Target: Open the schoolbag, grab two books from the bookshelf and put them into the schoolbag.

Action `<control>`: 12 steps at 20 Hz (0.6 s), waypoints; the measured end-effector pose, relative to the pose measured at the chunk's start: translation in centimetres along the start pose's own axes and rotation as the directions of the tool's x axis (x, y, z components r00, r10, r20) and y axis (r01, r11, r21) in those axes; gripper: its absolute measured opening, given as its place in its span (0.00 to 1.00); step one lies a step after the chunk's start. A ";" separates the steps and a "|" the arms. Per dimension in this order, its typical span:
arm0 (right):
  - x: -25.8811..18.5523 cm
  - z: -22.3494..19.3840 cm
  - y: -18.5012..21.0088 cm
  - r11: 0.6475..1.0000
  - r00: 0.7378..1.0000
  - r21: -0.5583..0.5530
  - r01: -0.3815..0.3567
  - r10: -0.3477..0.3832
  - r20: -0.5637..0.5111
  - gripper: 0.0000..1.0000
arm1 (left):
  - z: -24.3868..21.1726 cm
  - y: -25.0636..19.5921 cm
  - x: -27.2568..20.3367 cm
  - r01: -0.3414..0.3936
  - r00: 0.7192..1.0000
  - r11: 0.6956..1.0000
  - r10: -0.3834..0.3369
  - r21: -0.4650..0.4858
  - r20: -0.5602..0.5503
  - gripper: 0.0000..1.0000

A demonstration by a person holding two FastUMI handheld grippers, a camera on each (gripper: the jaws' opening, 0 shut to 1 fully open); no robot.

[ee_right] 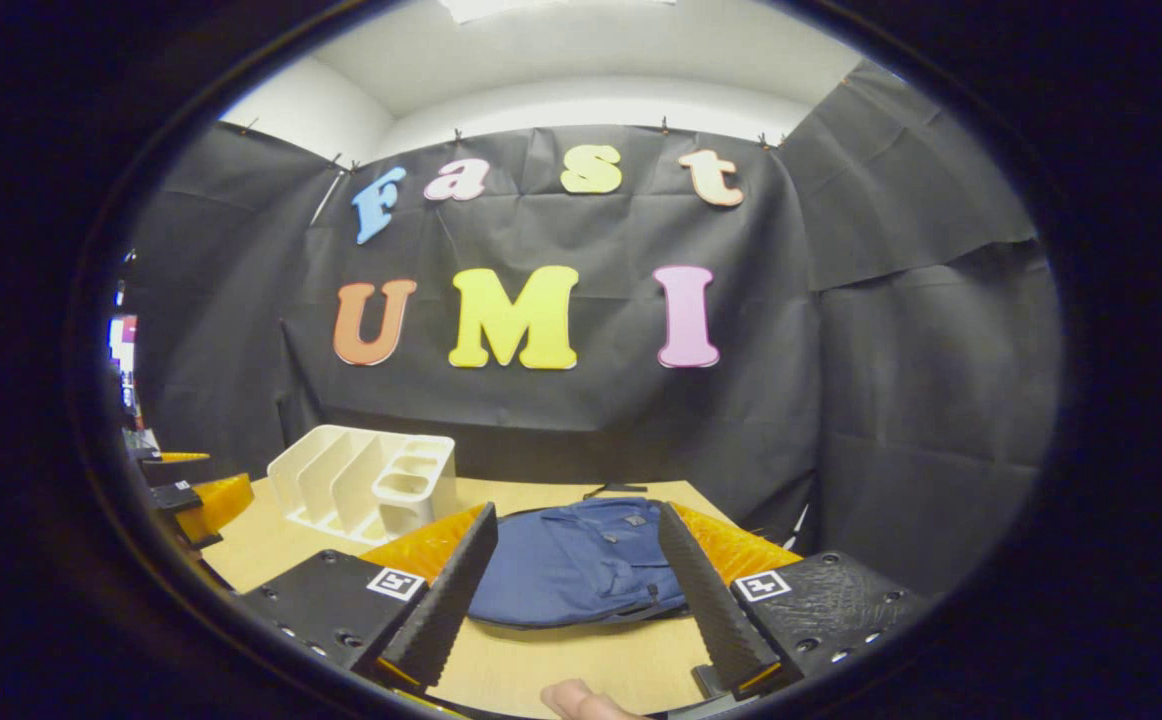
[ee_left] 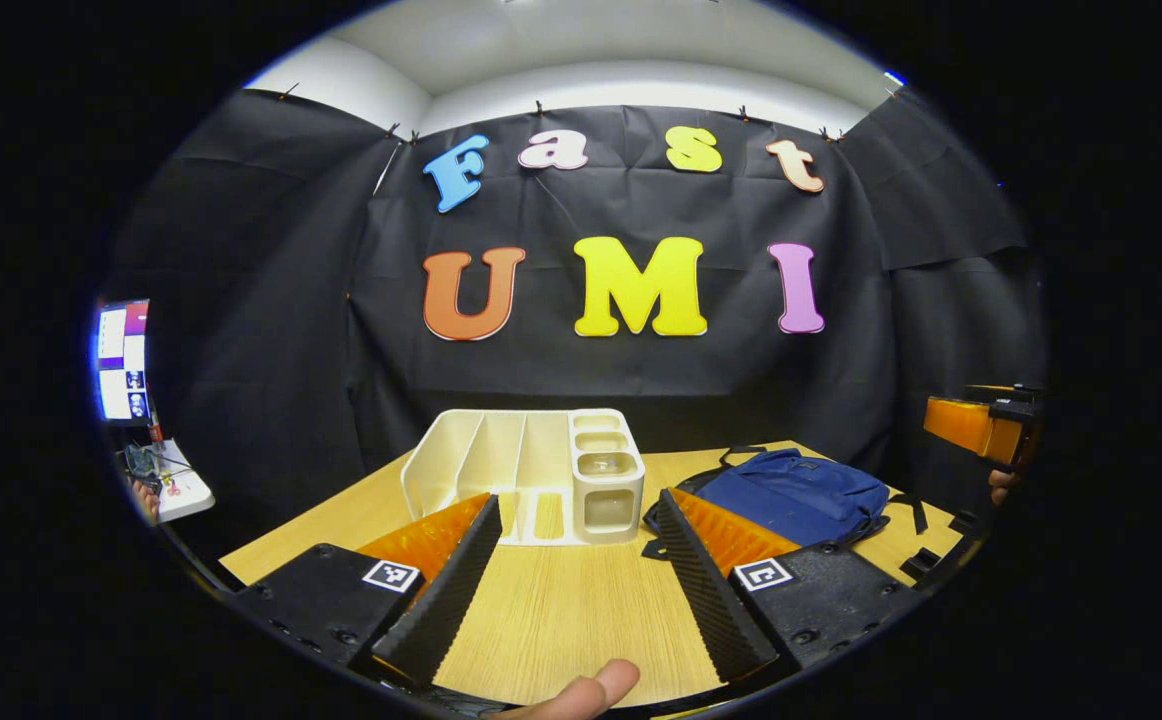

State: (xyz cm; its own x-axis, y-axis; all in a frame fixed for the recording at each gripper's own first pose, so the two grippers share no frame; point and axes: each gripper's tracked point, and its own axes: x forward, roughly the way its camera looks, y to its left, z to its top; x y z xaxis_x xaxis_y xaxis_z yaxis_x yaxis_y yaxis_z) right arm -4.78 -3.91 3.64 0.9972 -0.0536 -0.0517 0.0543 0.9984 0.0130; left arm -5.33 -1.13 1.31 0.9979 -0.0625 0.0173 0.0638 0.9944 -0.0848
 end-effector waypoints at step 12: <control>-1.0 0.0 1.8 1.000 1.000 -0.027 -0.007 0.008 0.025 0.95 | 1.1 1.9 -1.6 -0.001 1.000 0.999 0.002 -0.035 0.024 0.98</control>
State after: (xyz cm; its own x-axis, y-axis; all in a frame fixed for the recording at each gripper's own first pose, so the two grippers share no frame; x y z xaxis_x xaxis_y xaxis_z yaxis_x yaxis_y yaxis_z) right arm -5.66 -2.01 3.70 0.9986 -0.0461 -0.0263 0.0457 0.9989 -0.0140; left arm -6.85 0.96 2.19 0.9974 -0.0587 0.0411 0.0632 0.9908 -0.1195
